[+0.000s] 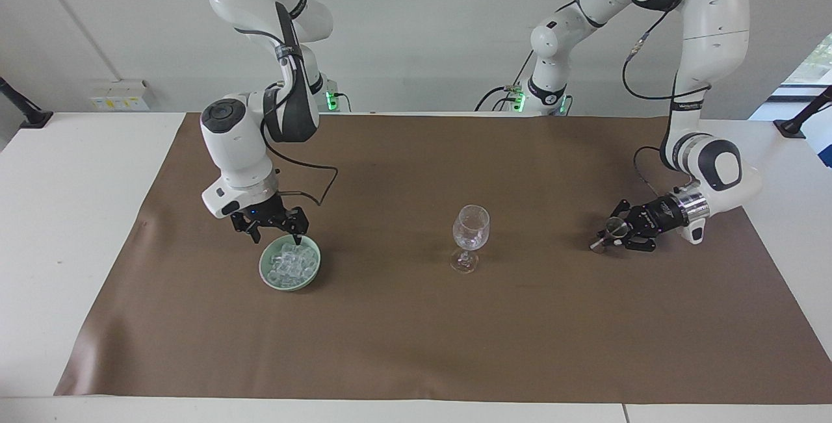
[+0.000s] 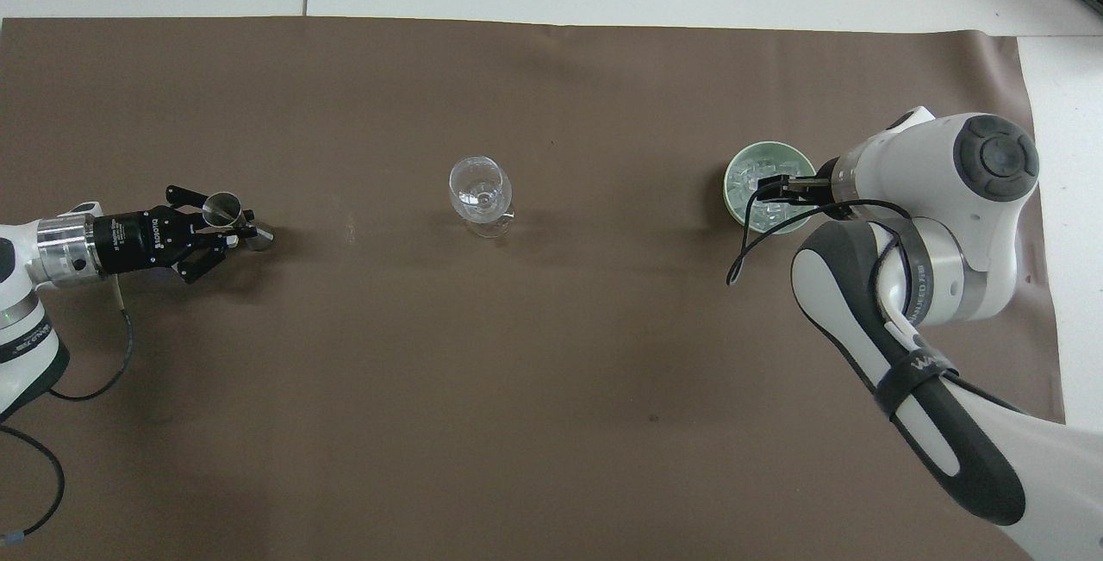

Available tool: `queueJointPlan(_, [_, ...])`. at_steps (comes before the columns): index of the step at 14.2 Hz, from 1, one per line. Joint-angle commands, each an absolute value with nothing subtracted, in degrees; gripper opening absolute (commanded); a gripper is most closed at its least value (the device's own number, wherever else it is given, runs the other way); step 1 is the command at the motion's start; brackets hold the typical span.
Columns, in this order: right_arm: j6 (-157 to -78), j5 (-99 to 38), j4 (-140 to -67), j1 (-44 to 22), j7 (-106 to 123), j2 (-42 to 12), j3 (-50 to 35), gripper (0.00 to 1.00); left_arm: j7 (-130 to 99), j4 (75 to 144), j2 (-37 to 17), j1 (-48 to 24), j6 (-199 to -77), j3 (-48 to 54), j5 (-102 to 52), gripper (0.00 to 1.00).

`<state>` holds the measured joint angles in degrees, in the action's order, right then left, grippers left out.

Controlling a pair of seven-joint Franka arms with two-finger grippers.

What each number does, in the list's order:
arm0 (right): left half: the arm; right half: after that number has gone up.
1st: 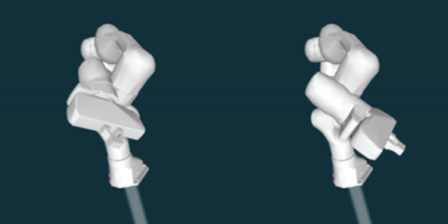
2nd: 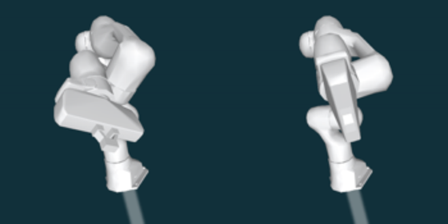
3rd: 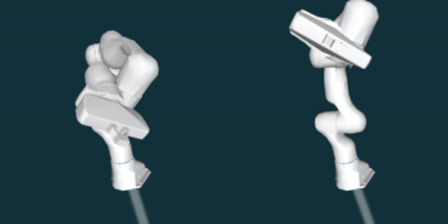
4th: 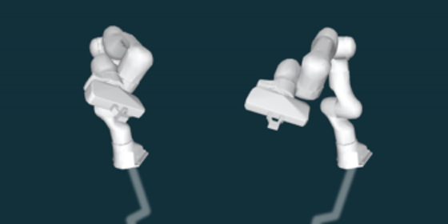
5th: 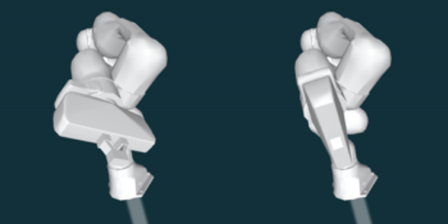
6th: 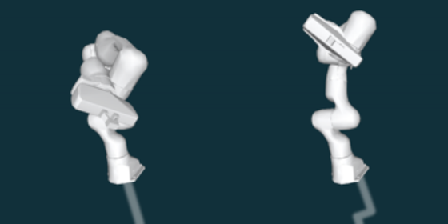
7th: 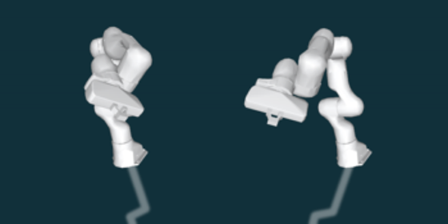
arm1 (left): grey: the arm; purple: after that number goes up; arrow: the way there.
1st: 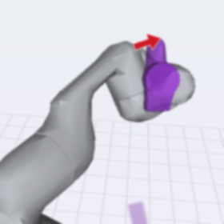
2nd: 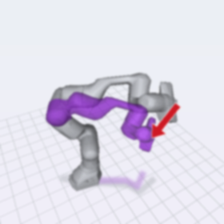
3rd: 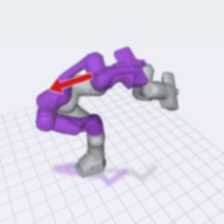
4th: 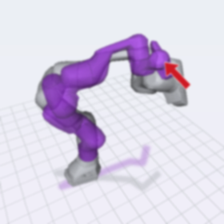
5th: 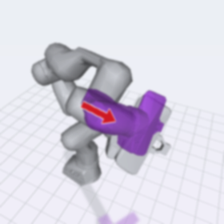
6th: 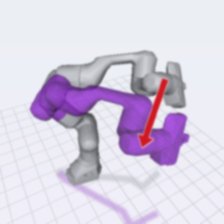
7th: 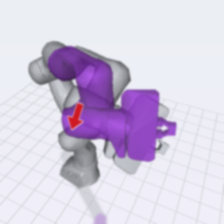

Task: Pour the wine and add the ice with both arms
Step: 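Lower the jigger with the left gripper while the right gripper reaches the bowl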

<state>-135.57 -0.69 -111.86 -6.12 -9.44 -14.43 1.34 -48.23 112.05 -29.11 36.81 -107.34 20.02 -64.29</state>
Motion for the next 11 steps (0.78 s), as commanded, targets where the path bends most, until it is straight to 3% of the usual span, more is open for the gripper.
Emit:
queueJointPlan(1, [-138.2,-1.6,-110.1,-6.8,-12.1,-17.5,1.3,1.00,-47.2,111.9,-29.7,38.1,-106.2,20.8,-65.0,0.24])
queueJointPlan(4, [-138.3,-1.5,-109.2,-7.6,-14.2,-18.5,1.4,1.00,-47.2,111.9,-29.7,38.1,-106.2,20.8,-65.0,0.31])
queueJointPlan(7, [-138.3,-1.5,-109.1,-7.6,-14.2,-18.5,1.4,0.81,-47.2,111.9,-29.7,38.1,-106.2,20.8,-65.0,0.34])
queueJointPlan(9, [-138.3,-1.6,-109.2,-7.6,-14.3,-18.7,1.4,0.74,-47.2,111.9,-29.7,38.1,-106.2,20.7,-65.0,0.38])
queueJointPlan(10, [-138.3,-1.5,-109.2,-7.6,-14.3,-18.9,1.4,0.74,-47.3,111.8,-29.7,38.1,-106.2,20.7,-65.0,0.43])
queueJointPlan(11, [-138.4,-1.5,-109.1,-7.6,-14.3,-19.4,1.4,0.74,-47.3,111.8,-29.7,38.1,-106.2,20.7,-65.0,0.57])
